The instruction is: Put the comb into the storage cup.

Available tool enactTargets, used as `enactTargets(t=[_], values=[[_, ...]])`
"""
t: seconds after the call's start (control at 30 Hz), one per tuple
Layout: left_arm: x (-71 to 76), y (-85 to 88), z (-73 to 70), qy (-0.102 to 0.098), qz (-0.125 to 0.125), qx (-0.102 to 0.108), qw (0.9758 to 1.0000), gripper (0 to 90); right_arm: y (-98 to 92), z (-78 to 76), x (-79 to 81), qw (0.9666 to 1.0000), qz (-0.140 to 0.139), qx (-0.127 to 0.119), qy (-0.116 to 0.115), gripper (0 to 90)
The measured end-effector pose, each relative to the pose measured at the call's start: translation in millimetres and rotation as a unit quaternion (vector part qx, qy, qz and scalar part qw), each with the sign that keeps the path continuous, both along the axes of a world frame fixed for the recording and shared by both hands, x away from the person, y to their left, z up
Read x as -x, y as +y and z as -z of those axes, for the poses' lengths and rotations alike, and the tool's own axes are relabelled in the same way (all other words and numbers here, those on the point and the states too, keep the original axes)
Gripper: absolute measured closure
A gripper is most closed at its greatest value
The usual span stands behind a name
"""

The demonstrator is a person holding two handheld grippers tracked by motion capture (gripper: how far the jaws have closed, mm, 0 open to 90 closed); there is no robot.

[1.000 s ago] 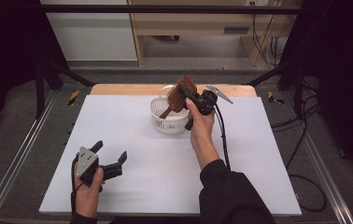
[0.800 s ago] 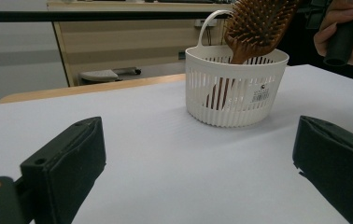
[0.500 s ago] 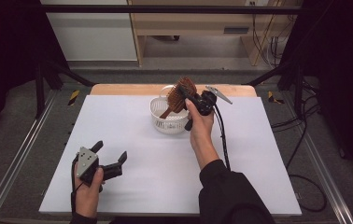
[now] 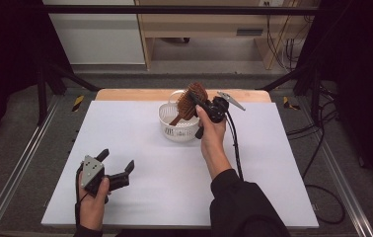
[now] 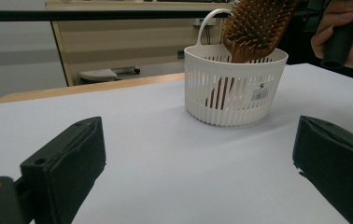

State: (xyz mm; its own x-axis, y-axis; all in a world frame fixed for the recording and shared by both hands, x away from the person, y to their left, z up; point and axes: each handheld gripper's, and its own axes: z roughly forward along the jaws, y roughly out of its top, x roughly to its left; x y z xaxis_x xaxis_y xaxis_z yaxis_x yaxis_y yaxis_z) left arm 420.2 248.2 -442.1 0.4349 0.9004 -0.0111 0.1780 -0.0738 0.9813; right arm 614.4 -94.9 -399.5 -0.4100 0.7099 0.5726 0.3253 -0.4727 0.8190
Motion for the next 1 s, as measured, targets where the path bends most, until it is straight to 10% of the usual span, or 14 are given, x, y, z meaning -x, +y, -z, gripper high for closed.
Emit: enactTargets(t=[1.0], values=[[-0.4, -1.2, 0.6, 0.002, 0.005, -0.002, 1.0000, 2.7, -9.2, 6.5, -1.5, 0.9999, -0.005, -0.003, 0.012, 48.4]])
